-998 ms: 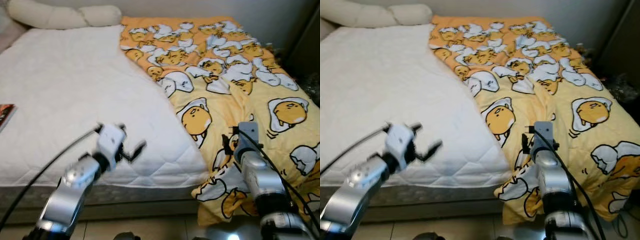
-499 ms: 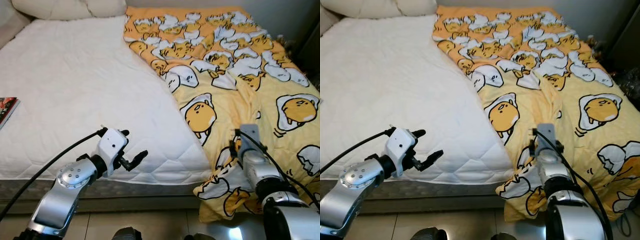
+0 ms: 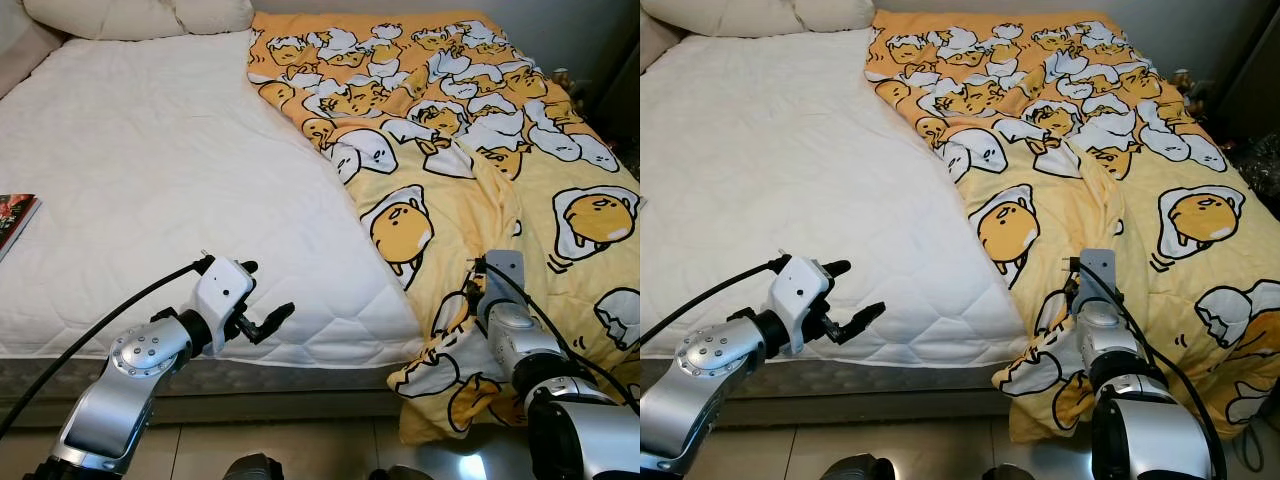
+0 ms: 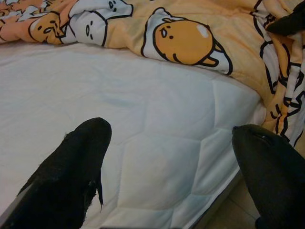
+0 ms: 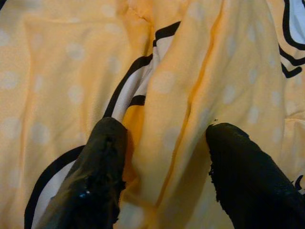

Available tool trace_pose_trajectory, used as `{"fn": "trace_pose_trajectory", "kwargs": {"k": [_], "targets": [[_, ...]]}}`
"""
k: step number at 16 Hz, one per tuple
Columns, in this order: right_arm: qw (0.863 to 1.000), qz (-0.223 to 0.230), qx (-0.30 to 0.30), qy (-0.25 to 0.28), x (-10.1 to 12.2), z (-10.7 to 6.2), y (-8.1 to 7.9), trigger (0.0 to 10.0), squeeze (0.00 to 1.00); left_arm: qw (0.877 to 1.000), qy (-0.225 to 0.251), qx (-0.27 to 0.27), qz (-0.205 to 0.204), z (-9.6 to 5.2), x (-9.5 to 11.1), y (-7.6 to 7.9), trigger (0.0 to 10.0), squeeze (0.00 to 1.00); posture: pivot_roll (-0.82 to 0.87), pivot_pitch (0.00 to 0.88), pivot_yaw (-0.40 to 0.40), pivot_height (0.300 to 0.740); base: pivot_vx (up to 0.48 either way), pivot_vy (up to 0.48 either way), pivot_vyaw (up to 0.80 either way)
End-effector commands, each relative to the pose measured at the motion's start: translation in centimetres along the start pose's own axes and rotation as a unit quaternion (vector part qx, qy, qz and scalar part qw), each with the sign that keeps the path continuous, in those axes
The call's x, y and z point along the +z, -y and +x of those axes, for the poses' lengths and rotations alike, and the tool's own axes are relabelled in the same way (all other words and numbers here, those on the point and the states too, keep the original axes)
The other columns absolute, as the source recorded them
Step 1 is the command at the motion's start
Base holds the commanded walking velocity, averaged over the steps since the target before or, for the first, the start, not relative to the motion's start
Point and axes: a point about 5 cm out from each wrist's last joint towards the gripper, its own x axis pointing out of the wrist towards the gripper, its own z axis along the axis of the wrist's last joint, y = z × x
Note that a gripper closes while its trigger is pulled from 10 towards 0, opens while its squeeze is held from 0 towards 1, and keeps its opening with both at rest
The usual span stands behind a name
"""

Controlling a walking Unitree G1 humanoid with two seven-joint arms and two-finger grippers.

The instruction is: Clean up the room

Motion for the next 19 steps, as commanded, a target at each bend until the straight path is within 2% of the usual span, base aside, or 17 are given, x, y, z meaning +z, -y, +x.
{"fn": "trace_pose_trajectory", "kwargs": {"k": [1,19], "targets": [[1.000,0.012,-0.002,0.000,0.2,0.1,0.4,0.0,0.00,1.000,0.002,-0.006,-0.001,0.0,0.2,0.1,10.0,0.00,0.15,0.072,0.030,0.740,0.000,0.000,0.00],[0.999,0.041,0.006,0.010,0.4,0.2,1.5,0.0,0.00,1.000,0.011,-0.011,-0.004,0.7,0.5,0.0,10.0,0.00,0.14,0.046,0.030,0.740,0.000,0.000,0.00]]}}
